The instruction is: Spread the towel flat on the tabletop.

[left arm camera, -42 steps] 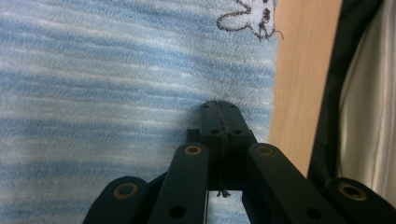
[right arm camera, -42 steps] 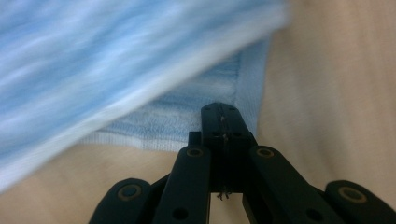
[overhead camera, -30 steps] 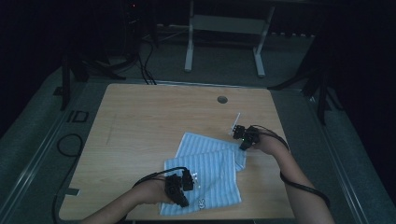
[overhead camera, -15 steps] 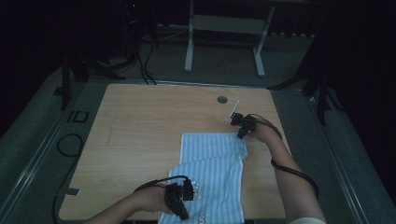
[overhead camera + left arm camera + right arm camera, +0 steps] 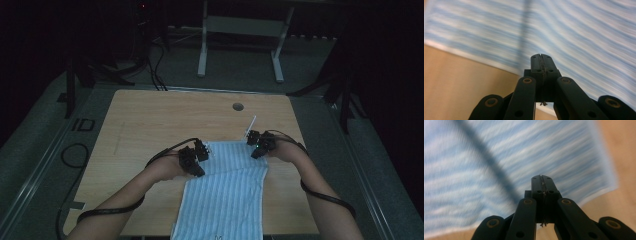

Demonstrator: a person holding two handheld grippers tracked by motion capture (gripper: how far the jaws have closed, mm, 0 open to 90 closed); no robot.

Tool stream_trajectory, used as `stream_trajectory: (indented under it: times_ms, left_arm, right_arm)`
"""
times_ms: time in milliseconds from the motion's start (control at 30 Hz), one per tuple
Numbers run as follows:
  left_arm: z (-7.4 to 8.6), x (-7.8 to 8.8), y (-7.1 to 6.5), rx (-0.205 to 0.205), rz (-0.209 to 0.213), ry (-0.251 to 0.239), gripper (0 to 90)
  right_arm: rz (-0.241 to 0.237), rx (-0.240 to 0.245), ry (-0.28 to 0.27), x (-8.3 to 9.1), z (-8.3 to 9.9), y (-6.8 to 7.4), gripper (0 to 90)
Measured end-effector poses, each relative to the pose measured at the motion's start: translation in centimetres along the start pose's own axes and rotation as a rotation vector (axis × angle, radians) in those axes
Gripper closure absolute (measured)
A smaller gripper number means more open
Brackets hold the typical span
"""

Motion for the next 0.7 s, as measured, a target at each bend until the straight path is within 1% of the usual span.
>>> stream_trajectory:
  times_ms: [33, 67, 133, 167, 200, 233, 267, 333, 367, 400, 433, 500, 533, 567, 600, 667, 700]
  left_arm:
    - [-0.3, -0.6, 0.5, 0.000, -0.018, 0.021, 89.7]
    - [-0.6, -1.3, 0.9, 0.005, -0.033, 0.029, 89.7]
    - [-1.1, -2.5, 1.6, 0.008, -0.048, 0.059, 89.7]
    - [-1.3, -3.1, 1.9, 0.022, -0.045, 0.068, 89.7]
    - [-1.3, -3.1, 1.9, 0.022, -0.045, 0.068, 89.7]
    - [-1.6, -4.0, 2.3, 0.035, -0.032, 0.083, 89.7]
    - [-1.6, -4.5, 2.5, 0.036, -0.037, 0.093, 89.7]
    - [-1.6, -5.2, 2.9, 0.039, -0.024, 0.116, 89.6]
    - [-1.5, -5.3, 3.1, 0.057, -0.017, 0.103, 89.7]
    - [-1.5, -5.3, 3.1, 0.057, -0.017, 0.103, 89.6]
    - [-1.5, -5.4, 3.6, 0.069, -0.014, 0.106, 89.7]
    - [-1.4, -5.4, 4.2, 0.073, -0.027, 0.114, 89.6]
    - [-1.4, -5.4, 4.2, 0.073, -0.027, 0.114, 89.7]
    - [-1.3, -5.4, 4.7, 0.081, -0.039, 0.120, 89.6]
    - [-1.3, -5.4, 4.7, 0.081, -0.039, 0.120, 89.6]
    - [-1.3, -5.5, 5.3, 0.080, -0.056, 0.134, 89.6]
    - [-1.4, -5.5, 5.7, 0.086, -0.068, 0.142, 89.6]
  right_arm:
    - [-0.003, -0.001, 0.014, -0.5, 0.4, 0.2, 89.6]
    - [-0.006, 0.000, 0.037, -0.9, 0.7, 0.2, 89.6]
    - [-0.003, -0.012, 0.069, -1.6, 1.3, 0.1, 89.6]
    - [-0.005, -0.019, 0.076, -1.9, 1.5, 0.0, 89.6]
    - [-0.005, -0.019, 0.076, -1.9, 1.5, 0.0, 89.6]
    - [-0.008, -0.021, 0.071, -2.1, 1.7, -0.2, 89.6]
    - [-0.008, -0.023, 0.066, -2.1, 1.7, -0.2, 89.6]
    - [-0.005, -0.023, 0.068, -2.1, 1.6, -0.4, 89.7]
    - [0.000, -0.019, 0.067, -2.1, 1.5, -0.5, 89.7]
    - [0.000, -0.019, 0.067, -2.1, 1.5, -0.5, 89.7]
    - [0.002, -0.023, 0.068, -2.1, 1.2, -0.7, 89.6]
    - [0.005, -0.028, 0.063, -2.1, 1.0, -1.0, 89.6]
    - [0.005, -0.028, 0.063, -2.1, 1.0, -1.0, 89.6]
    - [0.007, -0.028, 0.059, -2.1, 0.7, -1.3, 89.6]
    - [0.005, -0.035, 0.050, -2.1, 0.5, -1.5, 89.6]
    - [0.002, -0.038, 0.046, -2.1, 0.3, -1.7, 89.6]
    - [-0.001, -0.043, 0.040, -2.1, 0.1, -1.9, 89.6]
Point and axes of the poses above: each handheld gripper's, and its own axes: x roughly backward along the jaws, z roughly out of its underside, y roughly to its left, the point moved 1 cm from there along -x, roughly forward along the jaws, and after that the axes turned 10 degrees about -z, right-handed, at the moved point
